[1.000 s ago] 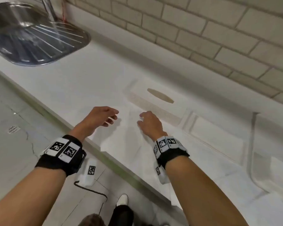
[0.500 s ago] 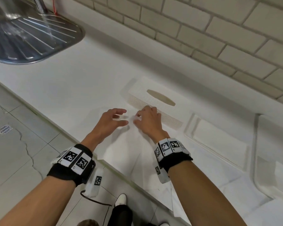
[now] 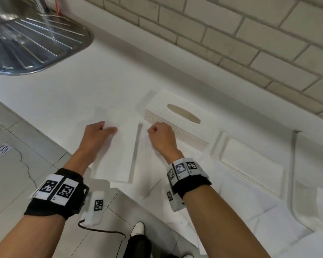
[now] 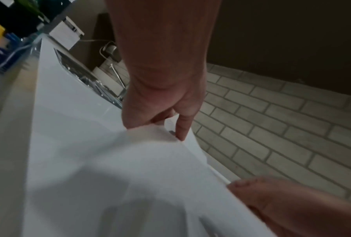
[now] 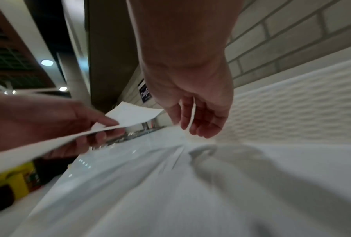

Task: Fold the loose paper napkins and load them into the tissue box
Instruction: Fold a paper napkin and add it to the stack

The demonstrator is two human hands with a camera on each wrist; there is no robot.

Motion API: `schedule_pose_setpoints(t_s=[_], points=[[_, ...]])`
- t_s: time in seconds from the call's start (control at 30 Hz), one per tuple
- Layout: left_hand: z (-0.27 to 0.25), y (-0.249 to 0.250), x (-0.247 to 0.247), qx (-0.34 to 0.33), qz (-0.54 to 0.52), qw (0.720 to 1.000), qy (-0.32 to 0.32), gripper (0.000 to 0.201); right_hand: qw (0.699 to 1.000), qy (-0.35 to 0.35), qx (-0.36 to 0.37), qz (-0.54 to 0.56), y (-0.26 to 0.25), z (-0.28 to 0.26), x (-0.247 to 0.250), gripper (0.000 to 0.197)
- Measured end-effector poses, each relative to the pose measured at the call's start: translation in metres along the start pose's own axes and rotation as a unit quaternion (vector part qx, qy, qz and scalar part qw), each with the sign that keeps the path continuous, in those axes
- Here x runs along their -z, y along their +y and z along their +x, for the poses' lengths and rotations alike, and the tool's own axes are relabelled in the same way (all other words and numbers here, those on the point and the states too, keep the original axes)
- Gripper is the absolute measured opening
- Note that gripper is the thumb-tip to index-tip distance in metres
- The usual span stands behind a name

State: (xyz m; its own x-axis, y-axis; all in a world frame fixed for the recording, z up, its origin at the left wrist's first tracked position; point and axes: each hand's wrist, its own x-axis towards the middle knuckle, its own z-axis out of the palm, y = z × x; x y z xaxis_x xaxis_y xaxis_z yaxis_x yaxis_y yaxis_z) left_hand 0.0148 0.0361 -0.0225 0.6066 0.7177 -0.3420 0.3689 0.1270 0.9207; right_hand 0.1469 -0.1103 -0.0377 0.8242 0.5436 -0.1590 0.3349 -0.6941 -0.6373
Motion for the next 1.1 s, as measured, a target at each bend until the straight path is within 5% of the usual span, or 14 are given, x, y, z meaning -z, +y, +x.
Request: schedule_pose_setpoints(t_s=[0.13, 0.27, 0.4, 0.6, 0.77, 0.87, 1.1], points=[[-0.002, -0.01, 0.007, 0.032, 0.037, 0.999, -0.009, 0.014, 0.989, -0.049, -0.037, -0.131, -0.011, -0.008, -0.035, 0.056], [-0.001, -0.025, 0.008, 0.053, 0.042, 0.998, -0.007, 0.016, 0.987, -0.032, -0.03, -0.155, -0.021, -0.006, -0.045, 0.031], [0.001, -0.032, 0.01, 0.075, 0.033, 0.997, -0.005, 0.014, 0.998, -0.03, -0.045, -0.028, -0.023, -0.005, -0.034, 0.017], [0.001, -0.029, 0.011, 0.066, 0.0, 0.997, 0.044, 0.013, 0.973, 0.101, -0.007, 0.206, -0.044, -0.006, 0.03, 0.012], [-0.003, -0.002, 0.003, 0.018, -0.006, 0.998, 0.052, 0.004, 0.918, 0.019, 0.036, 0.395, -0.068, -0.016, 0.089, 0.02], [-0.014, 0.017, -0.005, 0.019, -0.034, 0.999, 0.001, 0.016, 0.921, -0.055, 0.027, 0.385, -0.065, -0.022, 0.09, 0.019], [-0.043, 0.041, -0.025, 0.103, -0.202, 0.96, -0.166, 0.054, 0.963, -0.043, -0.017, 0.265, -0.027, -0.025, 0.036, 0.02]])
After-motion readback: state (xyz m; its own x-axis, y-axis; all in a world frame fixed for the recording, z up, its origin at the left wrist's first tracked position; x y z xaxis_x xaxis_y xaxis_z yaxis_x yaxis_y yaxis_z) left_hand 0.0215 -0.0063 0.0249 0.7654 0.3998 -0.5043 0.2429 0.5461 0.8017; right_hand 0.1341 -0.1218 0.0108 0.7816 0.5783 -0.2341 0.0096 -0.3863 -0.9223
